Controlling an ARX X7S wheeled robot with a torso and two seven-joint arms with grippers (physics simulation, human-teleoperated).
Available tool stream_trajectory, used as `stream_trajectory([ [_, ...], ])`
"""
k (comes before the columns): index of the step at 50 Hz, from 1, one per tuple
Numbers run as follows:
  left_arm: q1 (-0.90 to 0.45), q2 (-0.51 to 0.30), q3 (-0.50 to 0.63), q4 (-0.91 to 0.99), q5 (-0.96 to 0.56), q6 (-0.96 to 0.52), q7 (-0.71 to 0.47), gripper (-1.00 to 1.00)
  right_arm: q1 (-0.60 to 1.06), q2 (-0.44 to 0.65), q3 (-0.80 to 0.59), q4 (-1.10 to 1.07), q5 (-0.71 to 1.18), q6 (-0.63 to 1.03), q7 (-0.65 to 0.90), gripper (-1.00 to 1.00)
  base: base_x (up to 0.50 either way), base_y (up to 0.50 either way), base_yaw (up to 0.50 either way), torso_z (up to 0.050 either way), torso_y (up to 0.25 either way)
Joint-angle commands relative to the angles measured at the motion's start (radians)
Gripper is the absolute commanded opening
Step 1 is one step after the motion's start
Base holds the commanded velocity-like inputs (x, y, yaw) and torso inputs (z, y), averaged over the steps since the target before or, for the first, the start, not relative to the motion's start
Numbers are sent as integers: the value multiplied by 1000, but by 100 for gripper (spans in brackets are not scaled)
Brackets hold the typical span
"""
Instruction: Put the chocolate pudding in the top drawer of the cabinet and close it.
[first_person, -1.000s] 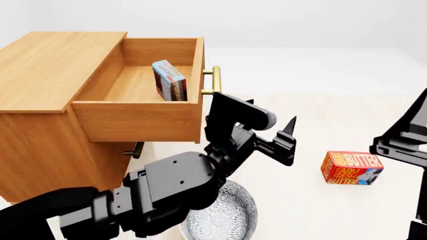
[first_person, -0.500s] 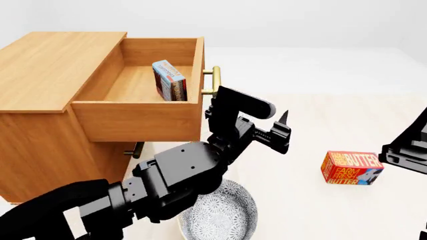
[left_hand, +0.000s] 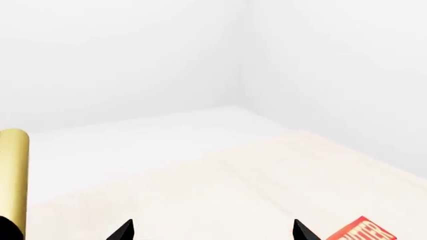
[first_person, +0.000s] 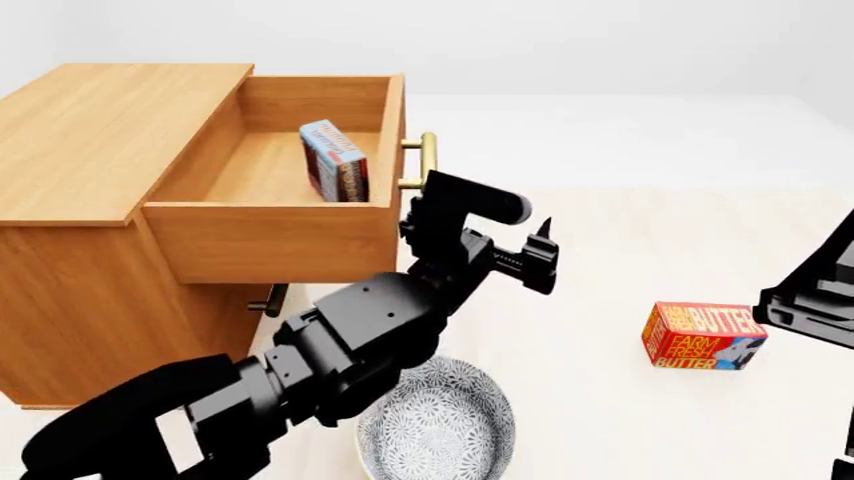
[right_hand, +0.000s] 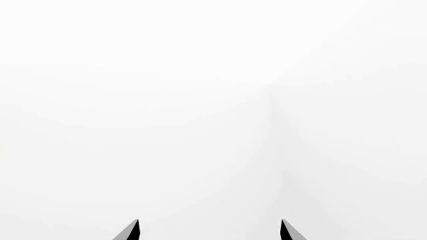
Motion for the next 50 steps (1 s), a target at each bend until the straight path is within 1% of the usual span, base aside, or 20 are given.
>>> stream_trajectory([
  [1, -2, 18, -20, -115, -13, 6, 45, 100, -19, 5, 9, -5, -3, -9, 7, 100, 0, 0, 0, 0, 0],
  [10, -4, 3, -31, -145, -18, 8, 49, 100, -45, 19, 21, -10, -5, -23, 19, 100, 0, 0, 0, 0, 0],
  [26, -2, -92, -33, -113, 2, 18, 19, 100, -45, 8, 26, -11, -7, -17, 13, 100, 0, 0, 0, 0, 0],
  [40, -4, -158, -38, -76, 17, 27, -10, 100, -41, -2, 30, -11, -8, -8, 6, 100, 0, 0, 0, 0, 0],
  [50, -7, -214, -39, -19, 29, 25, -56, 100, -34, -15, 30, -7, -8, -2, -2, 100, 1, 0, 0, 0, 0],
])
